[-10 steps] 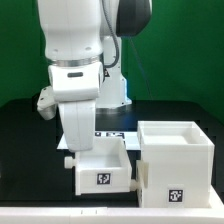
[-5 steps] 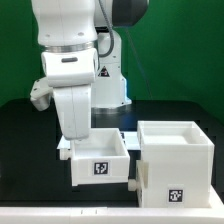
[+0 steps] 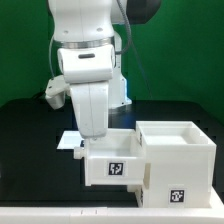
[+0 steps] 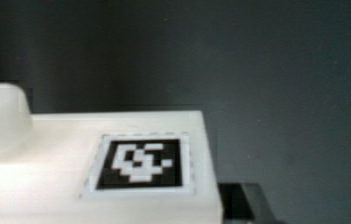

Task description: Assemble drawer

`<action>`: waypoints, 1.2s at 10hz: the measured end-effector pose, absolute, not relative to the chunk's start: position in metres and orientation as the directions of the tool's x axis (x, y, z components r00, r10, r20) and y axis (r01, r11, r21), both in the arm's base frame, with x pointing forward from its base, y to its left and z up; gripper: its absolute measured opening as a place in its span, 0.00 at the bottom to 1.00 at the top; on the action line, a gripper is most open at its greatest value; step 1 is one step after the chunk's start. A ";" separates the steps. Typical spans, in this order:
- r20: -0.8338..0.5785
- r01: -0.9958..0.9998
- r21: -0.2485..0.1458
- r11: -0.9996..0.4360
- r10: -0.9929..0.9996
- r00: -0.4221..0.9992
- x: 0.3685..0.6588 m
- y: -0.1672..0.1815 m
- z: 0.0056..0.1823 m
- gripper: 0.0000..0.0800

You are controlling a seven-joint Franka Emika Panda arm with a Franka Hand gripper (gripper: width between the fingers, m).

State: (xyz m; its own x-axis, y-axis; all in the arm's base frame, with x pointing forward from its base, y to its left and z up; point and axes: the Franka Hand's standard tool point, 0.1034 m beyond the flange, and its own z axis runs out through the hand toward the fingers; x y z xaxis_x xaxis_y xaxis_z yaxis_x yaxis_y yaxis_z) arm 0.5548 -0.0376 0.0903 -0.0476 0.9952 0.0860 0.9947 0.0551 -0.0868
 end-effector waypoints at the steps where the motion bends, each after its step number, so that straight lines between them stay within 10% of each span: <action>1: 0.086 0.995 -0.088 0.054 0.995 -0.046 0.554 -0.038 0.090 0.09; 12: 0.087 0.995 -0.101 -0.004 0.996 0.012 0.551 -0.019 0.087 0.09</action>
Offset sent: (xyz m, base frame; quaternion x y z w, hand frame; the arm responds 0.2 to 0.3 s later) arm 0.0000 0.0000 0.0000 0.0000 0.0000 0.0000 1.0000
